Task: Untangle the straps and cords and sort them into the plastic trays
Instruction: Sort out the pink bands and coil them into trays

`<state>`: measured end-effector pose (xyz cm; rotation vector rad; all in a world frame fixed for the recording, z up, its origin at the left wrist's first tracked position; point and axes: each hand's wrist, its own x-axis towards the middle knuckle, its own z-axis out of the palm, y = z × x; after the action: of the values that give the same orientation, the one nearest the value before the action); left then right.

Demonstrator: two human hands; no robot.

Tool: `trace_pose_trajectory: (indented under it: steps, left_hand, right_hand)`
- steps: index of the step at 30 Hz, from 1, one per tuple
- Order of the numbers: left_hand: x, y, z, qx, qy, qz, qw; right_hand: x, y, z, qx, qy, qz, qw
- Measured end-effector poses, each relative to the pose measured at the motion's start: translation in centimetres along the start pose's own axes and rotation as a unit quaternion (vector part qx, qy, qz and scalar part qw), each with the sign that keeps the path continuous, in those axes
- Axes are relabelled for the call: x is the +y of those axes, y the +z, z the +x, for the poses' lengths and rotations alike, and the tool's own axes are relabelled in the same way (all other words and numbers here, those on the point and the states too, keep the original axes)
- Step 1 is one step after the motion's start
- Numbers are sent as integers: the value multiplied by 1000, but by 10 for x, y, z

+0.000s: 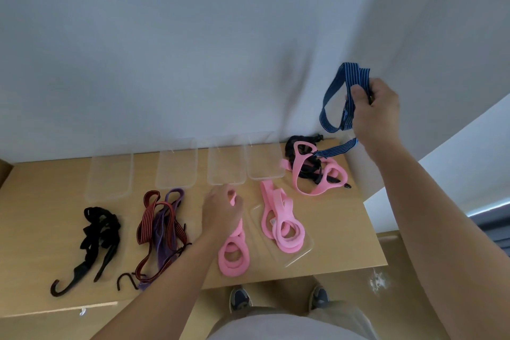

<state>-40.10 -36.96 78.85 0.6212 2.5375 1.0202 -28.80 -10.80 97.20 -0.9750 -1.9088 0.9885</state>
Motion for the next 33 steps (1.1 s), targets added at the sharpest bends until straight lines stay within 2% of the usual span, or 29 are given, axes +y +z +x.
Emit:
trace_pose_trajectory:
  steps: [5,9,14,17,21,22,24,27,29,31,33]
  left_hand:
    - [65,17,-9,-128,29,-108,985]
    - [107,36,-17,-181,-55,-252,949]
    - [141,52,-11,-206,-110,-319,918]
    - [160,69,-5,-229,-171,-384,878]
    - [183,96,-6,-286,-276,-478,783]
    - [187,102,-6,-302,-291,-480,770]
    - [193,114,-8,-340,-301,-447,770]
    - [200,128,-11,-386,-296,-373,790]
    - [202,135,-12,-407,-298,-352,789]
    - [204,142,-13,-405,-311,-386,768]
    - [205,148,-12,-365,-327,-434,756]
  right_hand:
    - [-9,-4,1,-36,-14,28,999]
    - [-14,-16,5,-64,-24,48,996]
    - [-21,-35,12,-89,-41,98,990]
    - [-21,-45,16,-106,-50,105,988]
    - [-18,-56,17,-130,-52,111,984]
    - [-18,-58,16,-138,-49,117,982]
    - [-16,-63,15,-154,-43,134,978]
    - [-10,-70,14,-182,-21,168,969]
    - [-6,-74,14,-197,4,195,961]
    - [-2,-78,13,-207,39,229,950]
    - [2,-82,14,-219,75,269,935]
